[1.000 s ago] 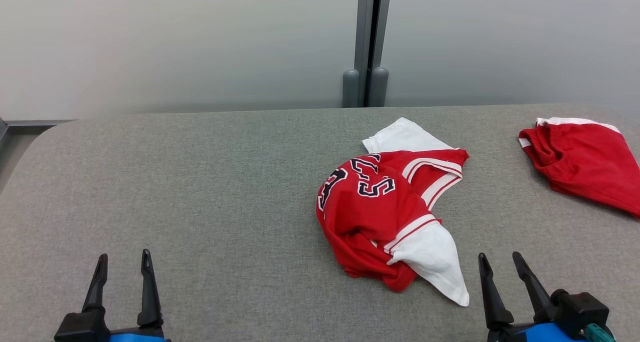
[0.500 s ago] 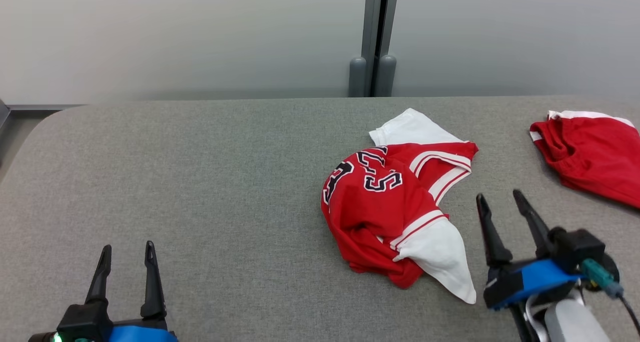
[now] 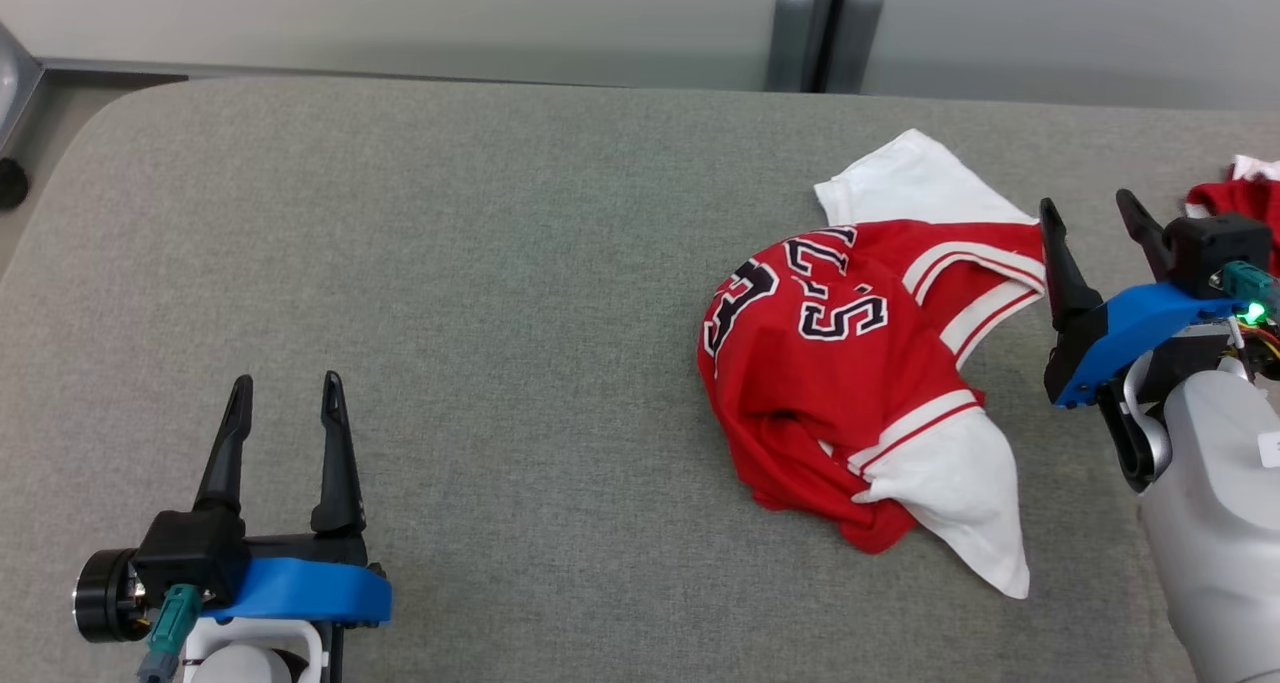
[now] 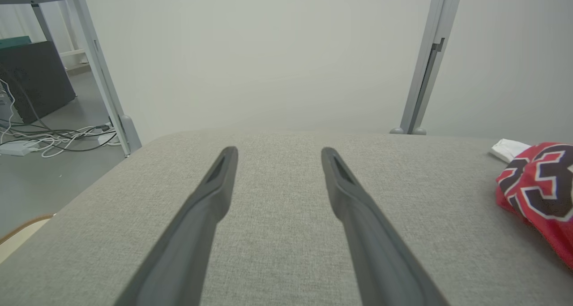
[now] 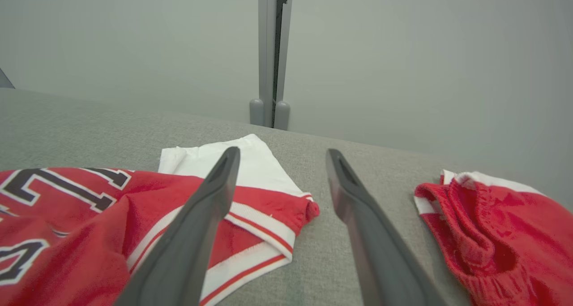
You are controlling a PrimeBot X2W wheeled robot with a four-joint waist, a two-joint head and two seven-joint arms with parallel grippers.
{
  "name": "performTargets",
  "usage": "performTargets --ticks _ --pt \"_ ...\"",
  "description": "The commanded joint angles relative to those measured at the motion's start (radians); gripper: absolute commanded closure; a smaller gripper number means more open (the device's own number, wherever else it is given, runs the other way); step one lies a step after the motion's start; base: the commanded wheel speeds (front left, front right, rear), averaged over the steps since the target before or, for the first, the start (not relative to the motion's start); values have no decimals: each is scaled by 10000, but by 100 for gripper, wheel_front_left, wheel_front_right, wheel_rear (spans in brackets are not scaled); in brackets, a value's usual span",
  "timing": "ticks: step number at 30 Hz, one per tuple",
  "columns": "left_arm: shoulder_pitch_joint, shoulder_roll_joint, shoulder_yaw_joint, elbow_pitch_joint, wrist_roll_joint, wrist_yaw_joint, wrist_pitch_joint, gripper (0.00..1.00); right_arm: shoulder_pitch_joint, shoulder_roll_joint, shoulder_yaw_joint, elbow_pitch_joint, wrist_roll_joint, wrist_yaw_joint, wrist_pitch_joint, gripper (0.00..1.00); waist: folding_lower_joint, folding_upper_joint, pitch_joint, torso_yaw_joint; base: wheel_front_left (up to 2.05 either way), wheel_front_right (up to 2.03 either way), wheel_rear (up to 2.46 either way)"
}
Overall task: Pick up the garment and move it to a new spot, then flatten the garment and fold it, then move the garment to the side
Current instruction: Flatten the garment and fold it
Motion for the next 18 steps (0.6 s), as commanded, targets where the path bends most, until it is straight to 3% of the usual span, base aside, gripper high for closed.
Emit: performTargets --ticks 1,11,17,18 --pt "-180 -17 -85 42 9 -23 -44 0 -312 -55 -83 455 -35 2 -27 0 -2 -3 396 355 0 0 0" --pt "-746 -79 -202 78 -32 -94 -44 0 -1406 -351 -861 3583 -293 2 -35 0 -2 -3 1028 846 0 0 0" --pt "-931 -90 -248 133 -35 -107 -44 0 -1560 -121 -1102 4544 -281 3 -187 0 -2 -3 1146 1002 0 0 0" --pt "-915 -90 -253 134 -31 -111 -44 0 -1567 -72 -1068 4614 -240 3 -221 27 -2 -3 1149 1014 0 0 0"
